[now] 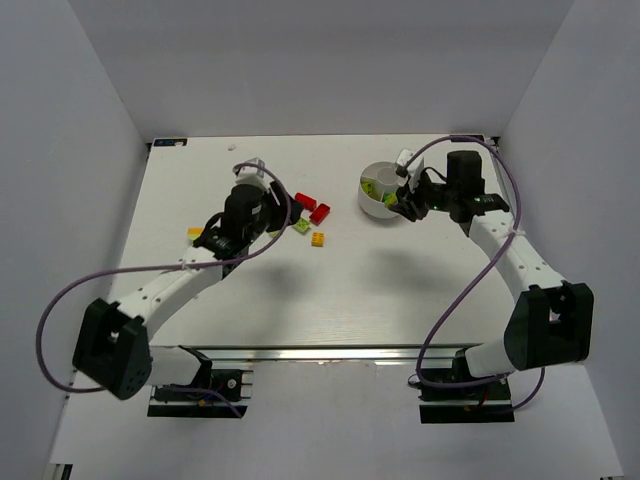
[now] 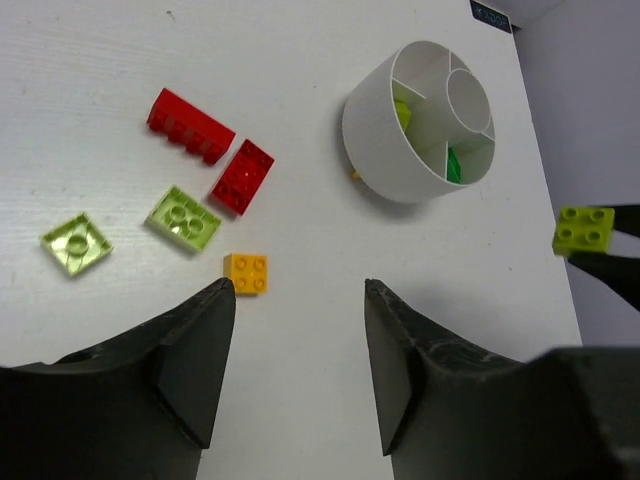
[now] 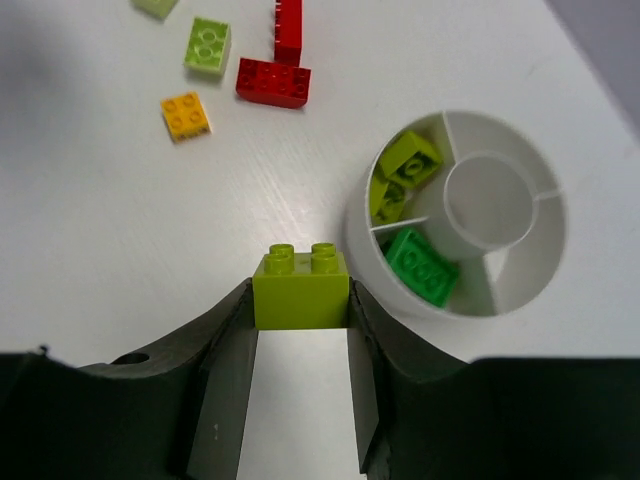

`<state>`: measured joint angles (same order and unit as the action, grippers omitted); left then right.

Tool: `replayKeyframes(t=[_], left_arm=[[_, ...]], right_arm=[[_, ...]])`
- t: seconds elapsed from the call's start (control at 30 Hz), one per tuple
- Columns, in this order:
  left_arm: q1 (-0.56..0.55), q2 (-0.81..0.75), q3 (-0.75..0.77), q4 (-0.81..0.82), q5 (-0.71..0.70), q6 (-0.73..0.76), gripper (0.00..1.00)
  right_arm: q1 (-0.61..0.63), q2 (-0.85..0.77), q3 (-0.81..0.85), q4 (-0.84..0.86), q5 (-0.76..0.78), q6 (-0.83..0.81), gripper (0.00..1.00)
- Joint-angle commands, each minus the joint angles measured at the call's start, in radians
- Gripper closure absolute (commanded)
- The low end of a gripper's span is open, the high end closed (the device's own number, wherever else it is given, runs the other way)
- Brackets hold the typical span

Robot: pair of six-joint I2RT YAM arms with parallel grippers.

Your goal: Sort the legos into containers by color

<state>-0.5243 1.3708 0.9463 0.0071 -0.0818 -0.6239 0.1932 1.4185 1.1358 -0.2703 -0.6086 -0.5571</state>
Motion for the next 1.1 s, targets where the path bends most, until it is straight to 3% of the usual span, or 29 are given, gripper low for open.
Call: replayKeyframes(t=[0.0,0.1,0.17,0.4,0.7,0.83,0.87,0.9,1.0,1.07], left_arm=[[0.007,-0.137,-0.082,-0.071,-0.058,-0.046,0.35],[0.012,-0.255,-0.156,-0.107,-0.111,-0.075,0.32],[0.015,-0.332,-0.190,-0.128,-0.134,-0.086,0.31],[0.020,-0.483,-0.277,-0.216,-0.185,-0.125,0.29],[0.021,-0.549,-0.317,-0.231,-0.217,-0.157,0.27],[0.021,-0.532,-0.314,-0.223,-0.205,-0.161,0.27],[0.020,-0.529,-0.313,-0.222,-0.199,-0.161,0.27],[0.021,-0.527,-0.313,-0.220,-0.197,-0.163,0.27],[0.021,-0.527,-0.317,-0.213,-0.194,-0.166,0.27],[0.021,-0.527,-0.322,-0.202,-0.193,-0.168,0.27]], right_arm=[[0.002,0.013,0.039,-0.009,-0.097,-0.455,1.00],[0.003,0.057,0.067,-0.044,-0.169,-0.687,0.98],[0.005,0.115,0.097,-0.063,-0.192,-0.740,0.95],[0.035,0.310,0.337,-0.233,-0.180,-0.840,0.92],[0.051,0.344,0.341,-0.231,-0.161,-0.869,0.91],[0.045,0.336,0.357,-0.179,-0.152,-0.694,0.95],[0.035,0.341,0.398,-0.178,-0.154,-0.622,1.00],[0.029,0.347,0.429,-0.178,-0.155,-0.443,1.00],[-0.001,0.393,0.565,-0.291,-0.244,-0.203,1.00],[-0.005,0.425,0.616,-0.427,-0.269,-0.172,1.00]])
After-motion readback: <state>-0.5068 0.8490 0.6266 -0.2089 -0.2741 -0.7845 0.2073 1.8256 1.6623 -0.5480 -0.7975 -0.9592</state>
